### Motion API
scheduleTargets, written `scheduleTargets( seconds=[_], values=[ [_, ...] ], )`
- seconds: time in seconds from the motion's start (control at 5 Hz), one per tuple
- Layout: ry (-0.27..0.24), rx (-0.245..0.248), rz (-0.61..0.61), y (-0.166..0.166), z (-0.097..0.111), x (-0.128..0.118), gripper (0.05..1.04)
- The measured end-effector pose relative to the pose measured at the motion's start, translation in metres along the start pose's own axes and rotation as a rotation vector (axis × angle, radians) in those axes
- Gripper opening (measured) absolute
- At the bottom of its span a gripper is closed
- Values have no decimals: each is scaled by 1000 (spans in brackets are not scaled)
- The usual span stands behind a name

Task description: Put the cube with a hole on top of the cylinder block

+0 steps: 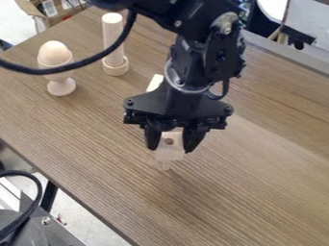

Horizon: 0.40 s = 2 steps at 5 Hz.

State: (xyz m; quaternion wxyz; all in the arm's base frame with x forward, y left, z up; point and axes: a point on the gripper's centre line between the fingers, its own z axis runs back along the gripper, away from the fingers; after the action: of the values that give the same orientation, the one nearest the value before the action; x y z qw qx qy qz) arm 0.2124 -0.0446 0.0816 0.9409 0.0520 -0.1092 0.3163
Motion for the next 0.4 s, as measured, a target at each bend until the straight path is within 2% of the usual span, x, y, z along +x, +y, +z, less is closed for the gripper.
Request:
scheduleTargets(
  seconds=[0.4],
  values=[
    [-10, 30, -10, 4, -1, 2, 555]
  ],
)
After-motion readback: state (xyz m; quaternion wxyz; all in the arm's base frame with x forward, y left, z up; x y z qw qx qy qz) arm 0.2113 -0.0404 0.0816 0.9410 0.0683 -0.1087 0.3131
